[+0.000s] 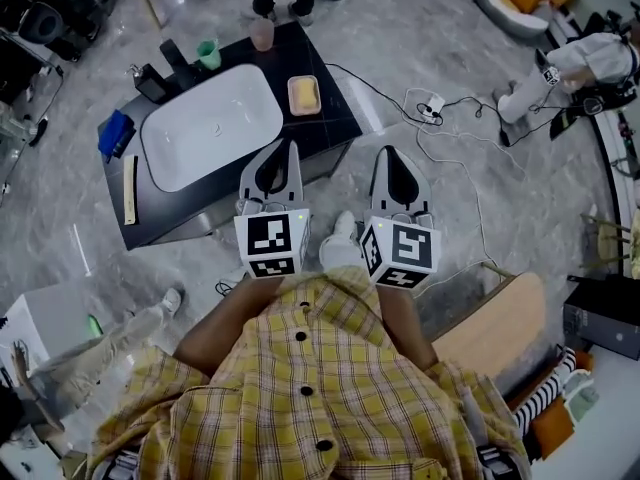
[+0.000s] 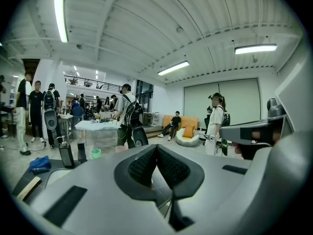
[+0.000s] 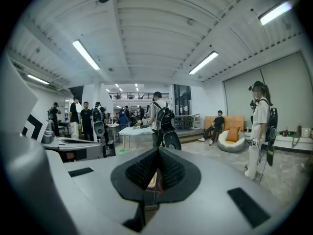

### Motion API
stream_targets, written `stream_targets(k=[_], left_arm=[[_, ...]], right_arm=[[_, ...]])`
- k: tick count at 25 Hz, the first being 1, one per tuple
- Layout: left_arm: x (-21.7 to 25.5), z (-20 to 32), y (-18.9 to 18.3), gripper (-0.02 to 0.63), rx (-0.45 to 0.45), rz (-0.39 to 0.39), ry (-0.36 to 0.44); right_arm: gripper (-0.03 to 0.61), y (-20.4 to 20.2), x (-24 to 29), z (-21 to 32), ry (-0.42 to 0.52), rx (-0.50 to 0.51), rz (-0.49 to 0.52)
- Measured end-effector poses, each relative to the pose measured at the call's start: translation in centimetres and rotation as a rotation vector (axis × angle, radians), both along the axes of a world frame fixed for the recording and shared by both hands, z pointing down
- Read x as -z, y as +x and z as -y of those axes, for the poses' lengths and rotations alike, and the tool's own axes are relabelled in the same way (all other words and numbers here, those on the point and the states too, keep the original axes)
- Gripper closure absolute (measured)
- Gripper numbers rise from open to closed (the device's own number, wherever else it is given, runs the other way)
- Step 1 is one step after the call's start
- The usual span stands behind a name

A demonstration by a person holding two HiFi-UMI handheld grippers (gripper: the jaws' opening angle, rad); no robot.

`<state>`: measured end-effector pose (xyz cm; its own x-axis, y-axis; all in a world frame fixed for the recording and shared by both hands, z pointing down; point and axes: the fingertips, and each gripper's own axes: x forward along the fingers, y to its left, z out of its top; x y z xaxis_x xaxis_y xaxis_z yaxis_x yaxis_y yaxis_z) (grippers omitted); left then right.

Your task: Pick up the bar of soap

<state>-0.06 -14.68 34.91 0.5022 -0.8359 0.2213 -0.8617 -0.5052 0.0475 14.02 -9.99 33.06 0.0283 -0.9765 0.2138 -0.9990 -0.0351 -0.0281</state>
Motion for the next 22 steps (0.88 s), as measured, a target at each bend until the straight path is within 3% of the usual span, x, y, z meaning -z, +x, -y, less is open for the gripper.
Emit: stream_targets(k=[14, 22], left_arm=[[-2.6, 11.9, 9.3, 0.601, 0.161, 0.059, -0.073], [-6.1, 15.3, 9.2, 0.601, 0.258, 0.114, -0.183]], right_arm=[[0.56, 9.8, -2.3, 13.3, -0.059, 0.157, 0.034], [0.56, 11.4, -5.5, 16.8, -0.128, 0.226, 0.087]])
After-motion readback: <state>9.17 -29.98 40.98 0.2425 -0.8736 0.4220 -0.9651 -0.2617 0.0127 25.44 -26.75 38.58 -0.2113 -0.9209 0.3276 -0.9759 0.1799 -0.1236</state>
